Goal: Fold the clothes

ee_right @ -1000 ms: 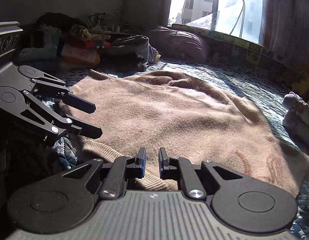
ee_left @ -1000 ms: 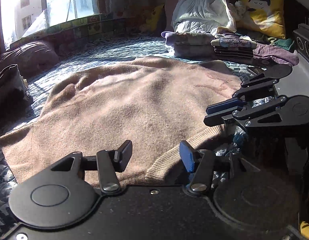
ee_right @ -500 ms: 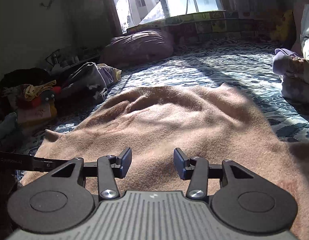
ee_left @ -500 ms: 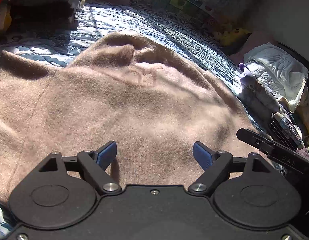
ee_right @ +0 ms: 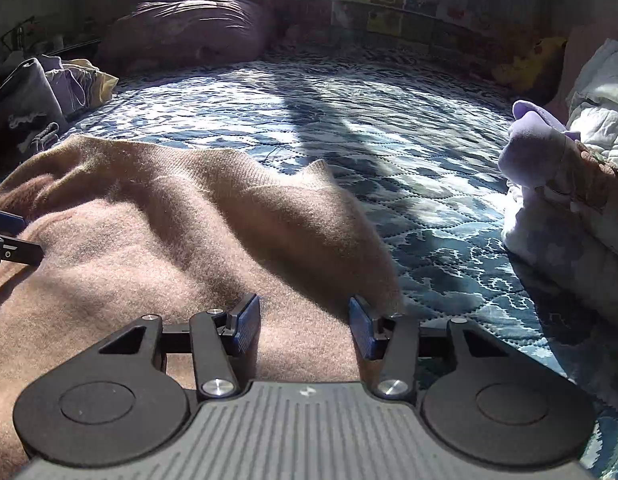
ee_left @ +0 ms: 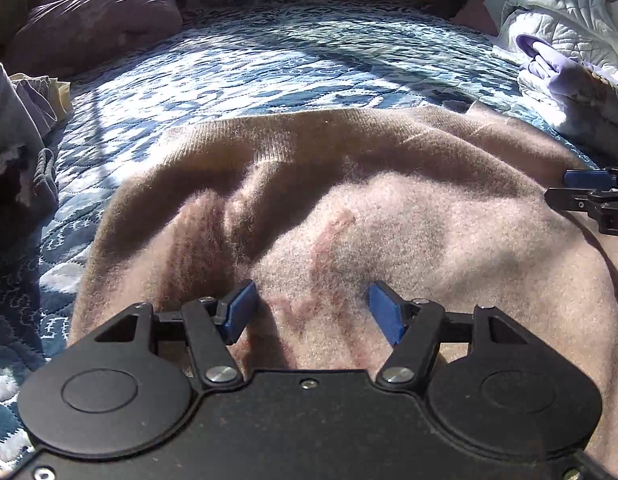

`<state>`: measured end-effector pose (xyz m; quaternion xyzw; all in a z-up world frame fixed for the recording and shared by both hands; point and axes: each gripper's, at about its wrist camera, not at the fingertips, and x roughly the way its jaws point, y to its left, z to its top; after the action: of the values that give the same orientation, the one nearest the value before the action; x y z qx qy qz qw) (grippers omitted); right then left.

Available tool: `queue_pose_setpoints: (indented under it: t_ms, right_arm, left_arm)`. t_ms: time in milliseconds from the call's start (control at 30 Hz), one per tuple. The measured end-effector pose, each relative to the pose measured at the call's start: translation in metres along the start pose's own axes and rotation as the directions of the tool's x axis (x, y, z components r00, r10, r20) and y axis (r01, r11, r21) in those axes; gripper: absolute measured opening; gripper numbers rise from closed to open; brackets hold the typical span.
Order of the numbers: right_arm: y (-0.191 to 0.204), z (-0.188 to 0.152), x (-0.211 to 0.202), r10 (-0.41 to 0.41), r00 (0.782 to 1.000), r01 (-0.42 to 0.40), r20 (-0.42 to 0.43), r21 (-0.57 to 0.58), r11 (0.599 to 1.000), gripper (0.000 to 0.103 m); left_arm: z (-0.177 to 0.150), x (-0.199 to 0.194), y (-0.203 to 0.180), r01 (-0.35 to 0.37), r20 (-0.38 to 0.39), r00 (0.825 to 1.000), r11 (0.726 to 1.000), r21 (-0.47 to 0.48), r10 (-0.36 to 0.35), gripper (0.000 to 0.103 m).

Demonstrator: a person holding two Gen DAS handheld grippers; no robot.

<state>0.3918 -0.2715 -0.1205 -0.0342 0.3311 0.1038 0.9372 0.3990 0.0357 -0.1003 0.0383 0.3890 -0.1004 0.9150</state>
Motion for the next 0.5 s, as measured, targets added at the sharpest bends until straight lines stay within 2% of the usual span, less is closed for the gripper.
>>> queue_pose_setpoints:
  t_ms: [33,67,100,133,167,233,300,333,400,433,467,500]
  right_arm:
    - [-0.011,-0.001,0.002,0.004,1.0,-0.004,-0.003,0.036,0.999,0.049]
    - [-0.021,-0.002,0.005,0.008,1.0,-0.007,-0.005,0.072,0.997,0.04]
    - [-0.024,-0.001,0.004,-0.006,1.0,0.006,-0.006,0.073,0.997,0.038]
    - [-0.019,0.004,-0.002,-0.024,1.0,0.023,0.011,0.036,0.999,0.038]
    - [-0.014,0.01,-0.008,-0.008,0.999,0.008,0.04,0.014,1.0,0.038]
    - [-0.002,0.026,-0.012,0.054,0.995,-0.053,0.085,-0.022,0.998,0.038]
    - [0.016,0.046,0.002,0.073,0.993,-0.063,0.091,-0.11,0.992,0.038]
    - [0.018,0.053,0.018,0.08,0.994,-0.072,0.069,-0.108,0.992,0.036]
    - [0.01,0.063,0.055,0.078,0.997,-0.078,0.004,-0.046,0.996,0.034]
    - [-0.001,0.063,0.073,0.048,0.998,-0.048,-0.037,-0.006,0.999,0.03]
    - [-0.016,0.06,0.083,0.051,0.998,-0.049,-0.046,0.054,0.997,0.029]
    - [-0.033,0.057,0.085,0.091,0.995,-0.086,-0.032,0.141,0.986,0.029]
  left_arm:
    - [0.004,-0.002,0.01,-0.027,0.012,1.0,0.999,-0.022,0.028,0.061]
    - [0.01,-0.006,0.02,-0.068,0.044,0.997,0.997,-0.035,0.07,0.049]
    - [0.014,-0.01,0.027,-0.082,0.067,0.994,0.996,-0.046,0.085,0.049]
    - [0.02,-0.01,0.032,-0.056,0.082,0.995,0.997,-0.055,0.06,0.049]
    - [0.028,-0.009,0.036,-0.018,0.098,0.995,0.998,-0.063,0.024,0.049]
    - [0.042,-0.001,0.031,0.005,0.107,0.994,1.0,-0.021,-0.002,0.049]
    - [0.056,0.016,0.027,0.01,0.097,0.995,1.0,0.008,-0.011,0.049]
    - [0.062,0.024,0.031,0.014,0.085,0.996,1.0,-0.009,-0.013,0.049]
    - [0.068,0.052,0.051,-0.049,0.01,0.999,0.996,-0.079,0.05,0.046]
    - [0.067,0.064,0.067,-0.082,-0.015,0.997,0.989,-0.119,0.081,0.046]
    - [0.066,0.068,0.081,-0.061,-0.009,0.998,0.984,-0.169,0.06,0.047]
    - [0.067,0.066,0.093,-0.03,-0.004,1.0,0.973,-0.228,0.03,0.036]
